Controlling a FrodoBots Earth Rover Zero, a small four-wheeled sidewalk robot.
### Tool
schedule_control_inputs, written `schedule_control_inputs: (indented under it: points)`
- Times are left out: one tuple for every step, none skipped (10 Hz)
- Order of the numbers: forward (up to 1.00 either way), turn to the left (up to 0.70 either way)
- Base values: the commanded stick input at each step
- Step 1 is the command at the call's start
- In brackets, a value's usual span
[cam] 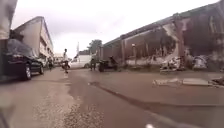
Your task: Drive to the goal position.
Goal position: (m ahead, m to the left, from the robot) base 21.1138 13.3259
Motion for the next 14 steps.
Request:
schedule_control_inputs:
  points:
    - [0.85, 0.0]
    - [0.85, 0.0]
    - [0.85, 0.0]
    - [0.85, 0.0]
    - [0.85, 0.0]
    - [0.85, 0.0]
    - [0.85, 0.0]
    - [0.85, 0.0]
    - [0.85, 0.0]
    - [0.85, 0.0]
    - [0.85, 0.0]
    - [0.85, 0.0]
    - [0.85, 0.0]
    - [0.85, 0.0]
